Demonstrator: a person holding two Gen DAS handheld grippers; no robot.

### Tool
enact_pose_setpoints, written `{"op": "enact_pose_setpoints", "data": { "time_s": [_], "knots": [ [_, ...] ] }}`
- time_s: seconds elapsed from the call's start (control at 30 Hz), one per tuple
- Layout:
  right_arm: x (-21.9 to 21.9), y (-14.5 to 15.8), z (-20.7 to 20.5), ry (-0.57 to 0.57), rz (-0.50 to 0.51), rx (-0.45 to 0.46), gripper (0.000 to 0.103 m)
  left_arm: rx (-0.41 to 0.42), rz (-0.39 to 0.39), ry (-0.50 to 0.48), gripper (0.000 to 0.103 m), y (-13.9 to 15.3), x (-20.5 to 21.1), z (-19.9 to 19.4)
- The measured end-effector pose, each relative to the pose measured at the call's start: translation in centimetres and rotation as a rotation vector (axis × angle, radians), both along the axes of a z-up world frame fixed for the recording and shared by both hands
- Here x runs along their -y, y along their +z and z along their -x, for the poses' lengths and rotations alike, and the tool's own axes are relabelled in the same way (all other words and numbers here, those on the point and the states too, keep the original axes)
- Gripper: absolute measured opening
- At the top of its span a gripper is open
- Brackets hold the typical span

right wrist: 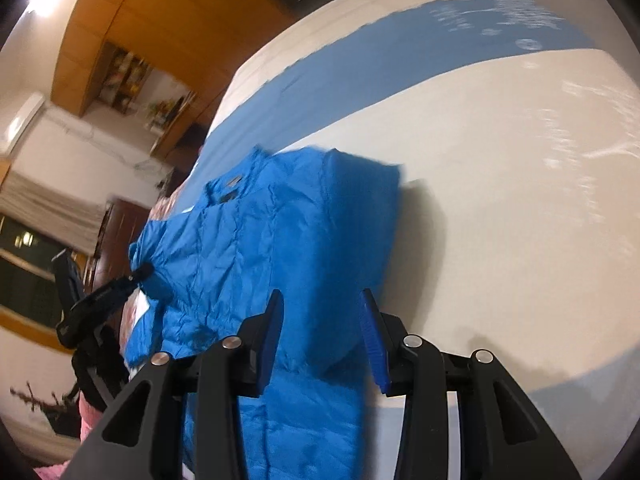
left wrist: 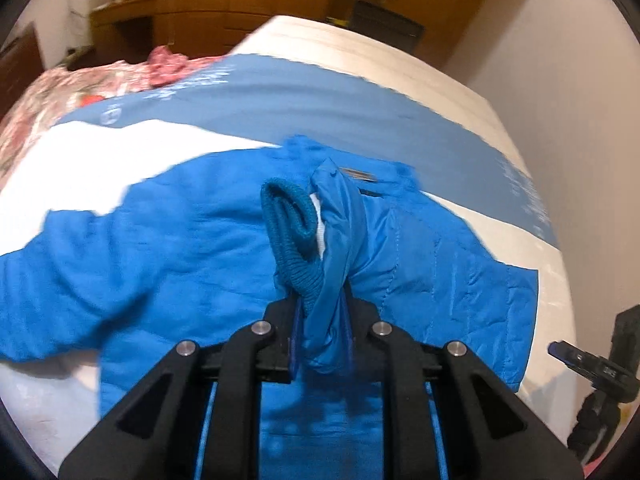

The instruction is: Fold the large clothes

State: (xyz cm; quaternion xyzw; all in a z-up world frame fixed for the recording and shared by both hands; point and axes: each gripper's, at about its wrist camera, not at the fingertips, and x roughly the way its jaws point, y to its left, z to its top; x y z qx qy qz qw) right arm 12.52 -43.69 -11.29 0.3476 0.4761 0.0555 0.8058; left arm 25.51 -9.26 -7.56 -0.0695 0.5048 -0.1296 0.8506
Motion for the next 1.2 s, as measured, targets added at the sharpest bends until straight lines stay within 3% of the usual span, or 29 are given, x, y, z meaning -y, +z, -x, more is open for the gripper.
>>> {"op": "enact_pose_setpoints", "data": {
  "time_s": [0.17, 0.27, 0.37, 0.47, 0.6, 0.7, 0.8, 0.9, 1.03, 1.2],
  "knots": [
    [-3.0, -1.3, -2.9, 0.08, -0.004, -0.029, 0.04, -0.054, -0.037, 0.063, 0.015, -2.2, -3.7, -1.3],
    [-4.1, -3.2, -4.3, 0.097, 0.028, -0.101, 0.04, -0.113, -0.061, 0.075, 0.016, -4.7, -4.7, -1.6],
    [-4.3, -5.5, -4.9, 0.089, 0.039, -0.181, 0.037, -0.152, -0.077, 0.088, 0.024, -7.4, -5.2, -1.9],
    [-4.4, -6.7, -4.9, 0.083, 0.031, -0.191, 0.036, -0.165, -0.066, 0.086, 0.032, -8.5, -5.8, -2.2],
    [-4.8, -5.9, -5.2, 0.101, 0.076, -0.213, 0.036, -0.17, -0.097, 0.091, 0.04, -7.4, -6.1, -2.5],
    [-5.4, -3.2, -5.0, 0.111, 0.098, -0.163, 0.04, -0.068, -0.129, 0.127, 0.04, -3.7, -6.5, -1.6],
    [-6.8, -1.8, -5.4, 0.132, 0.086, -0.132, 0.04, -0.005, -0.111, 0.082, 0.04, -1.4, -4.9, -0.8],
    [-9.0, -2.2, -6.3, 0.165, 0.111, -0.147, 0.04, -0.037, -0.1, 0.022, 0.04, -2.5, -3.0, -0.8],
    [-10.4, -4.2, -7.1, 0.166, 0.143, -0.217, 0.04, -0.14, -0.149, 0.001, 0.039, -7.3, -1.8, -1.8],
    [-10.8, -6.8, -7.4, 0.143, 0.14, -0.237, 0.038, -0.117, -0.176, -0.025, 0.039, -8.8, -1.2, -1.8]
  ]
}}
